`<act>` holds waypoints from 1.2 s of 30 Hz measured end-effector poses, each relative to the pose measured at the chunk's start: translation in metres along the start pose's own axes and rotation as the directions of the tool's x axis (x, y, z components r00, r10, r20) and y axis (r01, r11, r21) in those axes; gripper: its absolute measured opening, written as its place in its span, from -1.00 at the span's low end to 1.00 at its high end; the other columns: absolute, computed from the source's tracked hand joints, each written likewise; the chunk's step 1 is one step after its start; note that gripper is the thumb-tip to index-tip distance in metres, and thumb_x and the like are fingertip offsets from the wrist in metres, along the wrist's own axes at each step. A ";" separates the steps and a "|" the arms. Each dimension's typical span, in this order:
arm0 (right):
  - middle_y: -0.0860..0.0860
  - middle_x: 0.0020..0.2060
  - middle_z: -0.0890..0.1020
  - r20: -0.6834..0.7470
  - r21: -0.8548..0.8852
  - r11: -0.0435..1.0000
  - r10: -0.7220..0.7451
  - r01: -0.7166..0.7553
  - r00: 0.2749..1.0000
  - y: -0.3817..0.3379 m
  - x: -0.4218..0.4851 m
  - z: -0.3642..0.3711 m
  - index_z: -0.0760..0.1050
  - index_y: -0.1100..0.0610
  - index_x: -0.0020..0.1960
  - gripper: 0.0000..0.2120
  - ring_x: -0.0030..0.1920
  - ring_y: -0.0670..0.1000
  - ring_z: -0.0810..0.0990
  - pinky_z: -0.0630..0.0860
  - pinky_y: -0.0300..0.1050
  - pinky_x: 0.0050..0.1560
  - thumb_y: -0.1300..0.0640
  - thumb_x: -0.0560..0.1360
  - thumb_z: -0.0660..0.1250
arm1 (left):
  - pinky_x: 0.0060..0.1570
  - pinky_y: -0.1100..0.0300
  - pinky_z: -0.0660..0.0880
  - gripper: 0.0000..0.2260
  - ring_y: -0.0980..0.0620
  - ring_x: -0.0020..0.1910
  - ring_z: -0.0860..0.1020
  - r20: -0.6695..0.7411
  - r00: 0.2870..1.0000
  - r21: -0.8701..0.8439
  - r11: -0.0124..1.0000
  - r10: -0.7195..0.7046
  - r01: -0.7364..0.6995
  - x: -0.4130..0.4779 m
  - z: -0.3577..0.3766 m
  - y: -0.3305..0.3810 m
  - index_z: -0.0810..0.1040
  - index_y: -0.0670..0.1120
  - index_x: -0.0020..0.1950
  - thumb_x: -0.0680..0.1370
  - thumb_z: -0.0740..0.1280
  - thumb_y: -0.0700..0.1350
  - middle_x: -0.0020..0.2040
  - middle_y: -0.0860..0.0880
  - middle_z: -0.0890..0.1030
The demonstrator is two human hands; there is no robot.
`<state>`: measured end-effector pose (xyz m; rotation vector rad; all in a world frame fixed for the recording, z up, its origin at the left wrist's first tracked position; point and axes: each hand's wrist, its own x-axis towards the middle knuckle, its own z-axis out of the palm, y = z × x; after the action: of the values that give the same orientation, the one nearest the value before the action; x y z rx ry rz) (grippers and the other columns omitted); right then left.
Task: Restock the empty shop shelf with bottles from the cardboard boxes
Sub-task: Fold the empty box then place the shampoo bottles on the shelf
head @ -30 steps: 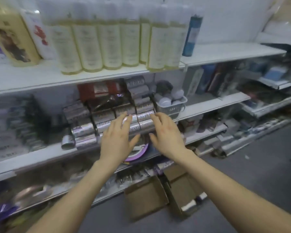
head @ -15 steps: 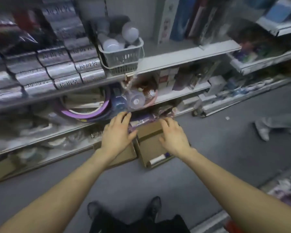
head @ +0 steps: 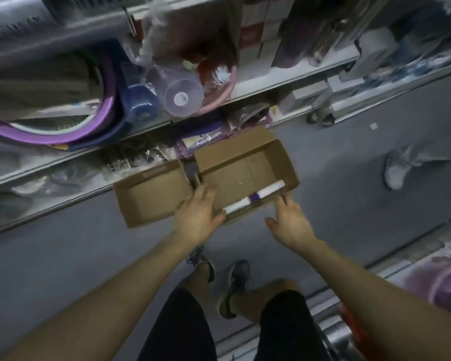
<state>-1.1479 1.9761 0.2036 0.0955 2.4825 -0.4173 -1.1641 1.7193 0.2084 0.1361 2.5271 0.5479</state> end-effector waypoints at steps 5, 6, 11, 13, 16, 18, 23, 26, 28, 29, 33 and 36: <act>0.21 0.56 0.29 0.158 0.052 0.986 0.149 -0.159 0.976 0.067 0.069 0.066 0.19 0.17 0.66 -0.38 0.46 0.30 0.38 0.48 0.18 0.33 0.09 0.68 0.31 | 0.34 -0.08 0.51 -0.40 -0.18 0.48 0.44 0.094 0.995 -0.007 0.999 -0.042 0.042 0.054 0.084 -0.030 0.33 -0.06 0.65 0.66 0.37 0.12 0.60 -0.07 0.35; 0.20 0.55 0.30 0.177 0.051 0.986 0.147 -0.158 0.973 0.079 0.086 0.080 0.20 0.17 0.66 -0.39 0.47 0.30 0.38 0.47 0.18 0.34 0.09 0.68 0.30 | 0.33 -0.04 0.52 -0.40 -0.17 0.48 0.44 0.104 0.993 -0.021 0.998 -0.049 0.051 0.065 0.103 -0.034 0.33 -0.05 0.65 0.66 0.37 0.10 0.60 -0.06 0.36; 0.19 0.44 0.38 0.254 -0.042 0.999 0.003 0.008 0.967 0.135 0.198 0.152 0.23 0.11 0.61 -0.39 0.36 0.28 0.45 0.53 0.19 0.28 0.07 0.62 0.35 | 0.33 -0.03 0.50 -0.40 -0.19 0.48 0.46 0.149 0.988 -0.014 0.999 -0.050 0.052 0.142 0.210 -0.057 0.34 -0.07 0.66 0.67 0.37 0.06 0.59 -0.10 0.41; 0.21 0.38 0.44 0.246 -0.095 0.994 -0.027 0.052 0.969 0.156 0.251 0.175 0.31 0.15 0.57 -0.42 0.34 0.30 0.47 0.51 0.19 0.32 0.09 0.60 0.37 | 0.31 -0.04 0.51 -0.40 -0.20 0.45 0.47 0.158 0.985 -0.012 0.997 -0.069 0.072 0.176 0.253 -0.065 0.32 -0.06 0.67 0.67 0.36 0.08 0.58 -0.10 0.40; 0.20 0.33 0.49 0.259 -0.159 0.977 -0.098 0.142 0.961 0.188 0.323 0.197 0.40 0.13 0.50 -0.49 0.32 0.29 0.49 0.48 0.17 0.33 0.14 0.58 0.38 | 0.35 -0.07 0.49 -0.39 -0.22 0.46 0.44 0.217 0.971 -0.011 0.994 -0.104 0.109 0.224 0.312 -0.071 0.25 0.00 0.69 0.68 0.31 0.13 0.62 -0.06 0.31; 0.16 0.31 0.51 0.317 -0.191 0.956 -0.154 0.222 0.936 0.208 0.362 0.207 0.43 0.09 0.48 -0.54 0.32 0.24 0.50 0.44 0.10 0.30 0.10 0.60 0.37 | 0.38 -0.11 0.49 -0.39 -0.23 0.45 0.42 0.254 0.961 -0.028 0.992 -0.112 0.123 0.253 0.346 -0.074 0.22 0.03 0.69 0.68 0.32 0.10 0.64 -0.04 0.27; 0.15 0.42 0.47 0.509 -0.294 0.876 -0.196 0.383 0.838 0.255 0.442 0.233 0.39 0.06 0.57 -0.43 0.40 0.21 0.47 0.37 0.03 0.30 -0.02 0.61 0.42 | 0.39 -0.12 0.44 -0.33 -0.16 0.49 0.39 0.280 0.956 -0.093 0.988 -0.090 0.120 0.321 0.425 -0.084 0.21 0.12 0.68 0.62 0.42 -0.02 0.64 0.01 0.28; 0.13 0.55 0.39 0.587 -0.374 0.808 -0.175 0.456 0.791 0.279 0.473 0.250 0.28 -0.02 0.63 -0.36 0.50 0.24 0.41 0.41 0.25 0.47 -0.01 0.62 0.42 | 0.45 -0.10 0.40 -0.34 -0.13 0.57 0.35 0.325 0.940 -0.135 0.979 -0.099 0.150 0.352 0.471 -0.096 0.19 0.15 0.69 0.65 0.40 0.02 0.66 0.01 0.28; 0.09 0.62 0.32 0.642 -0.361 0.770 -0.204 0.526 0.739 0.291 0.488 0.257 0.18 -0.06 0.68 -0.28 0.57 0.22 0.35 0.36 0.27 0.54 -0.04 0.62 0.43 | 0.49 -0.13 0.38 -0.33 -0.16 0.59 0.33 0.373 0.922 -0.115 0.981 -0.106 0.159 0.368 0.497 -0.105 0.15 0.15 0.71 0.67 0.37 0.10 0.68 -0.01 0.27; 0.08 0.63 0.31 0.661 -0.346 0.750 -0.232 0.563 0.714 0.295 0.496 0.260 0.16 -0.07 0.69 -0.27 0.58 0.20 0.34 0.36 0.25 0.55 -0.07 0.62 0.43 | 0.50 -0.14 0.37 -0.32 -0.17 0.61 0.32 0.389 0.914 -0.090 0.983 -0.112 0.159 0.375 0.506 -0.109 0.13 0.15 0.72 0.67 0.36 0.16 0.70 -0.02 0.24; 0.06 0.64 0.31 0.708 -0.342 0.652 -0.294 0.676 0.642 0.300 0.523 0.273 0.12 -0.10 0.69 -0.22 0.58 0.16 0.35 0.38 0.18 0.50 -0.13 0.61 0.44 | 0.49 -0.11 0.37 -0.29 -0.20 0.59 0.33 0.391 0.912 0.000 0.991 -0.124 0.135 0.398 0.528 -0.119 0.12 0.14 0.72 0.65 0.37 0.18 0.69 -0.06 0.24; 0.06 0.59 0.37 0.708 -0.324 0.669 -0.298 0.669 0.641 0.303 0.533 0.279 0.11 -0.14 0.67 -0.18 0.53 0.18 0.41 0.43 0.20 0.44 -0.10 0.56 0.48 | 0.41 -0.08 0.44 -0.31 -0.20 0.52 0.41 0.355 0.930 0.059 0.995 -0.101 0.085 0.406 0.530 -0.121 0.20 0.07 0.69 0.63 0.40 0.14 0.63 -0.11 0.34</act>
<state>-1.3730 2.1591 -0.4042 -0.8934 1.8263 0.1005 -1.2233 1.8803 -0.4484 0.1191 2.1773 0.3903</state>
